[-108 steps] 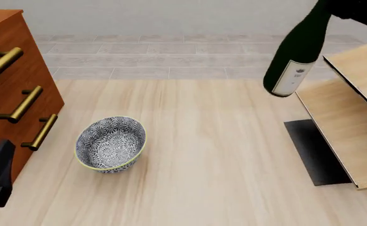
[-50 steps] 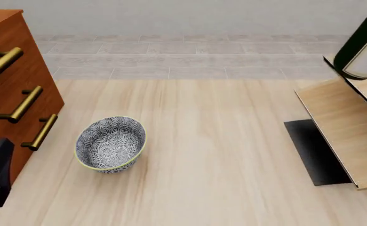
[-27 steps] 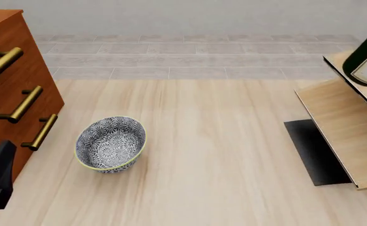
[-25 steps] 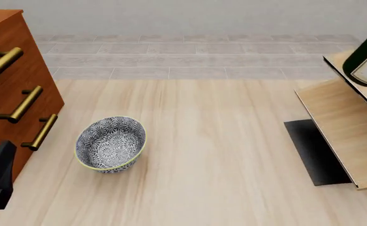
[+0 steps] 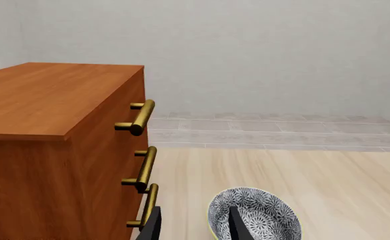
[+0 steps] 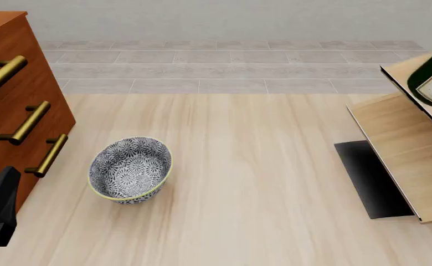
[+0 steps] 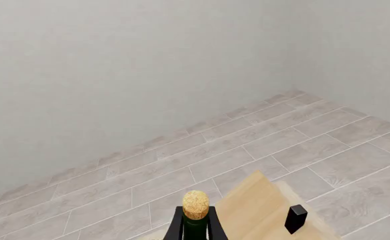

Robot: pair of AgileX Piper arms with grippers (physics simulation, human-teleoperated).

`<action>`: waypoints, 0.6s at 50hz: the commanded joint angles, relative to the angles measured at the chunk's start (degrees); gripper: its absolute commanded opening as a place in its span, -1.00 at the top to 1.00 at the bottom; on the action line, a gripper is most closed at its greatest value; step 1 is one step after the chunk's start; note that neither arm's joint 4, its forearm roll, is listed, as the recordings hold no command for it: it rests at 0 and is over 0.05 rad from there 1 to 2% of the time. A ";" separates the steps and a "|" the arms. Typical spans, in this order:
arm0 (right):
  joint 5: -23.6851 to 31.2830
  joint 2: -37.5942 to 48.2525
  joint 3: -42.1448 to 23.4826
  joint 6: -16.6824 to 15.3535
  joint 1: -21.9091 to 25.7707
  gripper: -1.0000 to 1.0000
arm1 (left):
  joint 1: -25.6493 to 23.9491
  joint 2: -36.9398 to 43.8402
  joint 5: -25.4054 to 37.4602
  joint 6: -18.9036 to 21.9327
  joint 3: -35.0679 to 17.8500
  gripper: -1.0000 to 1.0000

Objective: Put the wine bottle on the wine rack.

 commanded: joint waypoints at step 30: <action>-1.05 0.39 4.08 2.06 -5.49 1.00 | -0.53 1.42 -1.40 0.06 0.16 -1.00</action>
